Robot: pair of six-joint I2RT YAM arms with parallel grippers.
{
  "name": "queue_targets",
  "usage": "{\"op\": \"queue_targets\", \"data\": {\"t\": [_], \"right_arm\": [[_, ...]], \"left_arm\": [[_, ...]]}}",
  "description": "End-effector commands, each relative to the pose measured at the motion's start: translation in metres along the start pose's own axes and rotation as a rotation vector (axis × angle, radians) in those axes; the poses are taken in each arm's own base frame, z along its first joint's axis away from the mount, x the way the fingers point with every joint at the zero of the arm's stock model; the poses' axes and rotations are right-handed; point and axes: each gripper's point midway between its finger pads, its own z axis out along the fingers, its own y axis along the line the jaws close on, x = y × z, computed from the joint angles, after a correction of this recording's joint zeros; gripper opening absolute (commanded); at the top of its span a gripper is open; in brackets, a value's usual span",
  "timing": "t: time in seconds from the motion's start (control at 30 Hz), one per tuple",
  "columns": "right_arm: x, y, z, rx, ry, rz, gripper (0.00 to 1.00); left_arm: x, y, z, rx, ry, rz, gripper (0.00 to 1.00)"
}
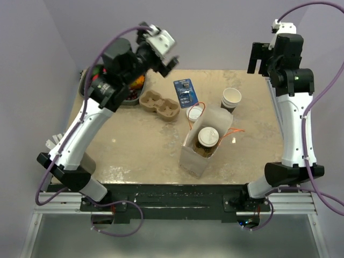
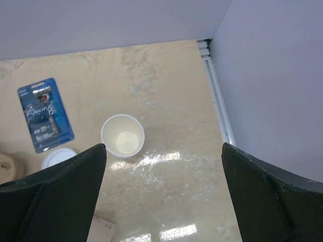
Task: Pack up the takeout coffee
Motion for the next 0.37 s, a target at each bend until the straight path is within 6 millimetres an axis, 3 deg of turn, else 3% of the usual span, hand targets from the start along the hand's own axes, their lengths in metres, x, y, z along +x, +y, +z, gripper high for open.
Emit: {"op": "queue_targets", "data": {"t": [0.0,0.1,0.17,0.2,0.3,0.33], "right_arm": [[-0.048,-0.031,-0.028,0.137,-0.164,0.082,0.99],[-0.078,-0.034,-0.047,0.121,-0.288,0.105,0.99],[-0.099,-0.034,-0.057,0.104,-0.385,0.117,0.99],[-0.109,-0.037,-0.073,0.099,-0.442,0.127,0.99],[-0.14,-0.041,-0.1,0.078,-0.584,0.133,0.99],[-0.145,-0.041,-0.106,0.072,-0.612,0.128,0.99]], "left_arm": [[0.026,0.086,-0.024,-0.279,0.039,-0.116,0.99],[0.055,0.119,-0.042,-0.377,0.086,-0.153,0.99],[0.063,0.136,-0.053,-0.441,0.096,-0.185,0.99],[0.07,0.153,-0.063,-0.491,0.109,-0.192,0.99],[0.075,0.18,-0.082,-0.59,0.103,-0.223,0.99],[0.068,0.188,-0.087,-0.621,0.075,-0.224,0.99]]}}
